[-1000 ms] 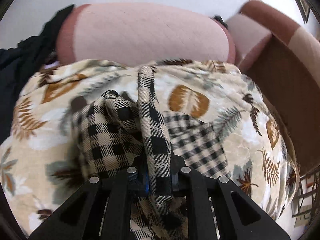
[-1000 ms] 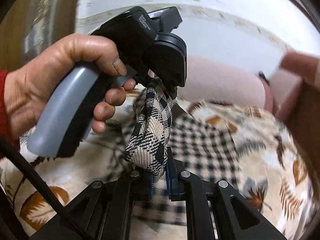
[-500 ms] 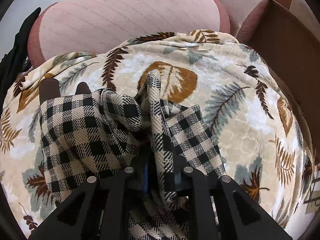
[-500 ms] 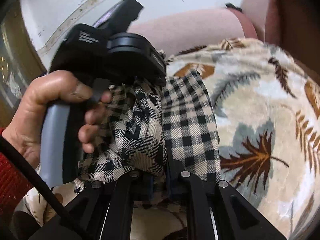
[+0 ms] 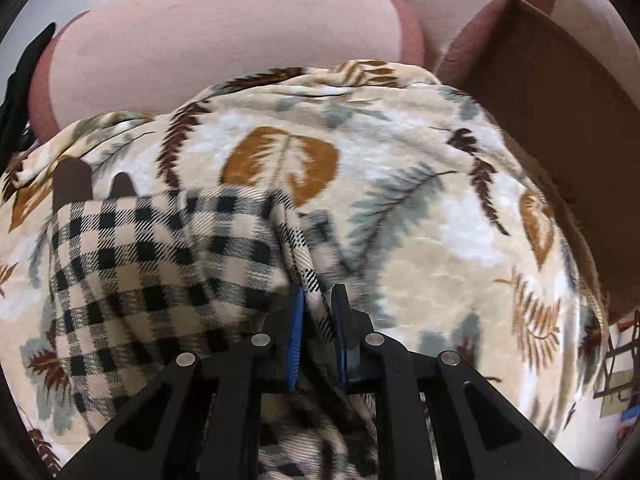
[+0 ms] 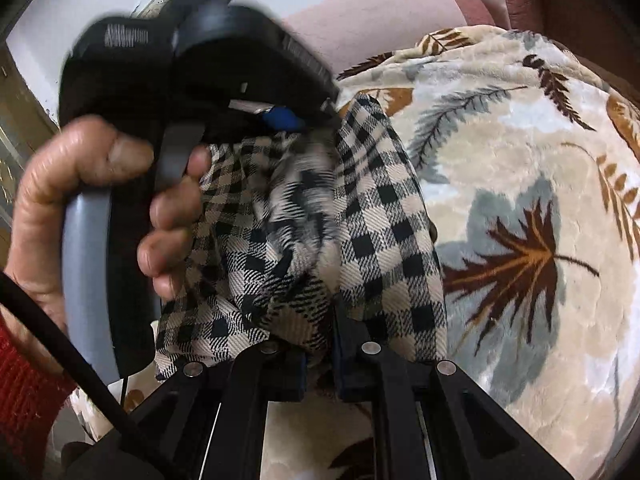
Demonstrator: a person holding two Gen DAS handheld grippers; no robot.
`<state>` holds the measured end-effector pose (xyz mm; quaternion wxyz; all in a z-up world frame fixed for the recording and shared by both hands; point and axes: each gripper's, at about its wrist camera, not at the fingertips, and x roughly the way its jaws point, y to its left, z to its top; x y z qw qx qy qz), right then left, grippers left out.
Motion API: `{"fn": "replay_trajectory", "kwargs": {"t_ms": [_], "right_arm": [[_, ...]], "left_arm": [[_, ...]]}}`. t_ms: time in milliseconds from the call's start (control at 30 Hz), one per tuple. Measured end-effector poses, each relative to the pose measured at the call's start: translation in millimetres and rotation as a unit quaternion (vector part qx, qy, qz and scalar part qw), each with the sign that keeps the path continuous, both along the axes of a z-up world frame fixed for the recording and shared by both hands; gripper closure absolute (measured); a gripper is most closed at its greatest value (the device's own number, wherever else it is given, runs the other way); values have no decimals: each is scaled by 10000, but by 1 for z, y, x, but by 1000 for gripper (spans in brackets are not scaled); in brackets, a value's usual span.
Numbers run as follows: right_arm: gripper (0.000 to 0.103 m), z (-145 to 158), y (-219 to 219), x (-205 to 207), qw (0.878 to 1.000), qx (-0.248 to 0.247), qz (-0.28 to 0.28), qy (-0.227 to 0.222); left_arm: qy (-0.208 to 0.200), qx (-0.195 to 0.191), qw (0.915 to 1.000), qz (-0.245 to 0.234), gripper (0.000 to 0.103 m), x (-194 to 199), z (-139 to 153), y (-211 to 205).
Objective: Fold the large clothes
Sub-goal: 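Lift the hem end and fold it over toward the collar with both grippers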
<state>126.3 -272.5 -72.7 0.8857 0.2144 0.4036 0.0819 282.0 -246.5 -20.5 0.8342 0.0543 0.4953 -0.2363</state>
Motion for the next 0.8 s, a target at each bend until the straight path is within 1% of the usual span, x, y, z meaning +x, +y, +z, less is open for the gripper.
{"fn": "replay_trajectory", "kwargs": {"t_ms": [33,100,133,200,233,267,333,367,433,467,500,533,567,600,667,800], "right_arm": [[92,-1,-1,0,10000,-46,-11,-1],[85,0,-5,-3,9998,-161,-96,-33],[79,0,-9,-5,9997,-163,-152,-39],[73,1,-22,-8,9996,13,-288,37],[70,2,-30,-11,9992,143,-372,72],[70,3,-39,-15,9983,298,-491,77],[70,11,-54,-25,9961,374,-792,-48],[70,15,-57,-27,9956,324,-869,-141],[70,29,-61,-25,9947,35,-928,-450],[69,33,-61,-19,9949,16,-842,-555],[64,36,-60,-9,9959,109,-667,-599],[61,37,-58,3,9969,280,-435,-595],[61,37,-58,12,9970,426,-290,-583],[61,37,-55,27,9965,618,-106,-553],[61,30,-51,55,9958,817,138,-397],[61,6,-46,98,9950,985,152,-46]], "left_arm": [[-9,3,10000,-18,90,-2,3,-3],[-35,-125,9999,2,89,-6,12,-2],[-43,-231,9997,36,88,-8,18,3],[-57,-494,9987,130,80,-13,33,18],[-112,-600,9980,191,72,-16,40,28],[-198,-671,9972,265,65,-21,47,40],[-371,-669,9963,389,61,-32,54,66],[-443,-627,9961,436,60,-38,56,78],[-528,-514,9962,468,60,-50,52,101],[-583,-454,9962,463,60,-57,48,110],[-655,-347,9962,465,60,-65,43,118],[-703,-262,9961,462,60,-71,39,124],[-719,-213,9961,456,60,-78,33,129],[-692,-224,9963,462,60,-84,28,135],[-569,-316,9962,579,60,-93,17,145],[-318,-542,9946,827,60,-102,3,162]]}}
